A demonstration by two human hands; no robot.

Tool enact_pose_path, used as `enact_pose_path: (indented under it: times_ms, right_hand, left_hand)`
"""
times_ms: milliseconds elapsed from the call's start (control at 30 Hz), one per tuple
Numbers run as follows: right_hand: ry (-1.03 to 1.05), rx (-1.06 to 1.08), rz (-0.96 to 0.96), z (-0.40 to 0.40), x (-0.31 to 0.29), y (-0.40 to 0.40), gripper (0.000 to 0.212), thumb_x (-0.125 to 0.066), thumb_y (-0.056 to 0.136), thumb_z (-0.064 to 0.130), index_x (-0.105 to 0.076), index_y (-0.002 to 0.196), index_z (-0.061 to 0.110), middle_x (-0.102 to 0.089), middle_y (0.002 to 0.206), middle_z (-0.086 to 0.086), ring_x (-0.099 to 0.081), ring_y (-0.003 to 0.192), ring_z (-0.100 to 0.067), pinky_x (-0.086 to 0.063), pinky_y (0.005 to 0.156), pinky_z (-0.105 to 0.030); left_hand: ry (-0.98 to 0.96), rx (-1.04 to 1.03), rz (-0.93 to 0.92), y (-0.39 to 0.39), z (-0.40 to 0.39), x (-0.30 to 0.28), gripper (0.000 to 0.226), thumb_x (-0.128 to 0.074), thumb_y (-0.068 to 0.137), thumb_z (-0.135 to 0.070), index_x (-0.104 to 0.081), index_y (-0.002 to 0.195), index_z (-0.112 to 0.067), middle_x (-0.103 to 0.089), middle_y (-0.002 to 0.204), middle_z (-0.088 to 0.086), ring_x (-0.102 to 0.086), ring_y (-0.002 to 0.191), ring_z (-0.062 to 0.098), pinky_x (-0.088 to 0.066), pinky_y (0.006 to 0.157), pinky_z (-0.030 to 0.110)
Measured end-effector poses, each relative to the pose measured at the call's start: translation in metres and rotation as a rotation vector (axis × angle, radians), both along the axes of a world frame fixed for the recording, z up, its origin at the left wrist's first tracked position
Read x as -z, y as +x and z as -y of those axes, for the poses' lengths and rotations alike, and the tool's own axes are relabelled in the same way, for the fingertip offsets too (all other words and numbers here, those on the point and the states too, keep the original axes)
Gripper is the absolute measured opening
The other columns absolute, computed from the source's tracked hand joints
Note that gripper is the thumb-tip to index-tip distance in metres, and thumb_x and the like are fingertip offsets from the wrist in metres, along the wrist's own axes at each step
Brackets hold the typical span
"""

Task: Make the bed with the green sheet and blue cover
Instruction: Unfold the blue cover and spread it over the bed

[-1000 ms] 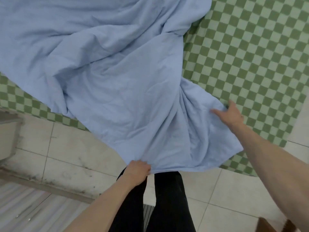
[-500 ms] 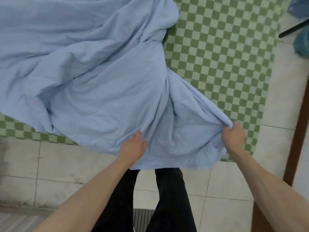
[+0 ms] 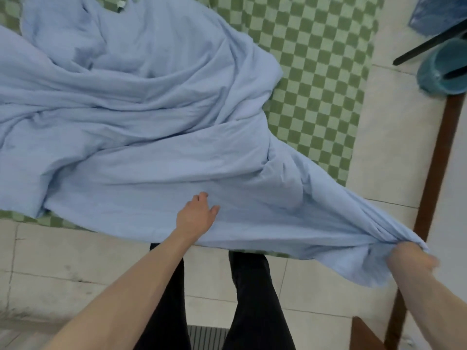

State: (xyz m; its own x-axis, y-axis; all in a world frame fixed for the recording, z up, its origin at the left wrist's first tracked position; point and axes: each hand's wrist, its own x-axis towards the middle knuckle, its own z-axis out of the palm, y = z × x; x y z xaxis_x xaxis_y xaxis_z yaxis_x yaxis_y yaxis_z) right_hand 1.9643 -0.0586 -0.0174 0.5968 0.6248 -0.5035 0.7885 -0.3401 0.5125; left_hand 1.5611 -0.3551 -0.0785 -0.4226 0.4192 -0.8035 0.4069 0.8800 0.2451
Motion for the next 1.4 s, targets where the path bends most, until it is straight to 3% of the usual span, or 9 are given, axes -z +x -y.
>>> enact_pose_path:
  times_ms: [200,433,567,767,933,1033,1133,1267,1400]
  right_hand:
    - [0.053,0.058,-0.28,-0.026,0.035,-0.071,0.065,-0.067,0.087,0.023,-0.039,0.144,0.006,-0.048,0.143,-0.021,-0.047,0.132,-0.039,-0.039,0.11,-0.047]
    - [-0.059,-0.047,-1.005,-0.078,0.065,-0.268,0.045,-0.05,0.094,0.036,-0.057,0.134,0.016,-0.062,0.127,-0.004,-0.057,0.112,-0.027,-0.044,0.089,-0.036]
    - [-0.254,0.173,-1.2,-0.077,0.07,-0.368,0.068,-0.059,0.079,0.068,-0.061,0.128,0.02,-0.066,0.123,0.001,-0.06,0.114,-0.025,-0.048,0.103,-0.046]
    - [-0.267,0.565,-1.39,-0.042,0.066,-0.438,0.065,-0.08,0.078,0.047,-0.057,0.131,0.02,-0.068,0.118,0.001,-0.068,0.098,-0.02,-0.06,0.074,-0.034]
    - [0.117,-0.364,-1.739,0.061,0.003,-0.503,0.039,-0.053,0.091,0.009,-0.052,0.126,0.025,-0.062,0.102,0.013,-0.054,0.087,0.009,-0.045,0.084,-0.021]
    - [-0.073,-1.264,-1.845,0.14,-0.037,-0.532,0.044,-0.057,0.081,0.009,-0.066,0.123,0.012,-0.072,0.1,-0.007,-0.067,0.092,-0.021,-0.048,0.08,-0.032]
    - [-0.526,-1.829,-1.521,0.205,-0.05,-0.534,0.041,-0.058,0.086,0.015,-0.065,0.126,0.021,-0.071,0.108,-0.011,-0.066,0.102,-0.032,-0.049,0.083,-0.039]
    - [-1.188,-1.694,-0.993,0.24,-0.028,-0.493,0.057,-0.056,0.096,0.03,-0.039,0.15,0.033,-0.05,0.148,-0.005,-0.049,0.131,-0.03,-0.041,0.104,-0.039]
    - [-1.021,-1.379,-1.094,0.215,-0.014,-0.501,0.043,-0.056,0.096,0.04,-0.059,0.137,0.03,-0.065,0.132,-0.001,-0.058,0.122,-0.026,-0.043,0.097,-0.034]
  left_hand:
    - [0.157,-0.194,-0.14,0.036,-0.088,-0.01,0.06,-0.052,0.094,-0.06,-0.046,0.136,-0.017,-0.053,0.136,0.004,-0.053,0.121,0.026,-0.05,0.091,0.042]
    - [0.088,-0.77,-0.119,-0.001,-0.188,0.001,0.083,-0.066,0.075,-0.066,-0.043,0.135,-0.013,-0.057,0.135,0.008,-0.061,0.115,0.03,-0.051,0.091,0.041]
    - [0.071,-0.412,-0.04,0.003,-0.16,0.016,0.023,-0.053,0.095,-0.028,-0.062,0.109,-0.012,-0.069,0.112,0.012,-0.063,0.107,0.031,-0.049,0.088,0.038]
    - [0.092,-0.073,0.153,0.068,-0.01,0.007,0.017,-0.05,0.097,-0.029,-0.061,0.102,-0.018,-0.07,0.104,0.005,-0.064,0.1,0.026,-0.042,0.082,0.032]
    - [0.052,-0.325,0.132,0.057,0.066,-0.013,0.015,-0.054,0.098,-0.034,-0.06,0.1,-0.021,-0.058,0.073,-0.016,-0.066,0.084,0.013,-0.048,0.079,0.028]
    - [0.189,-1.044,0.066,0.006,0.067,-0.035,0.025,-0.055,0.101,-0.036,-0.064,0.093,-0.014,-0.072,0.074,-0.001,-0.067,0.071,0.014,-0.056,0.084,0.04]
    - [0.615,-1.939,0.202,-0.076,0.083,-0.059,0.054,-0.041,0.101,-0.057,-0.061,0.113,-0.009,-0.072,0.104,0.013,-0.069,0.091,0.028,-0.058,0.082,0.043]
    - [1.022,-1.995,0.427,-0.162,0.117,-0.075,0.073,-0.054,0.084,-0.073,-0.068,0.128,-0.016,-0.072,0.12,0.008,-0.069,0.107,0.028,-0.056,0.092,0.043]
    - [0.397,-1.343,0.003,-0.179,0.104,-0.049,0.028,-0.069,0.089,-0.02,-0.068,0.116,-0.014,-0.073,0.115,0.012,-0.069,0.097,0.025,-0.053,0.073,0.032]
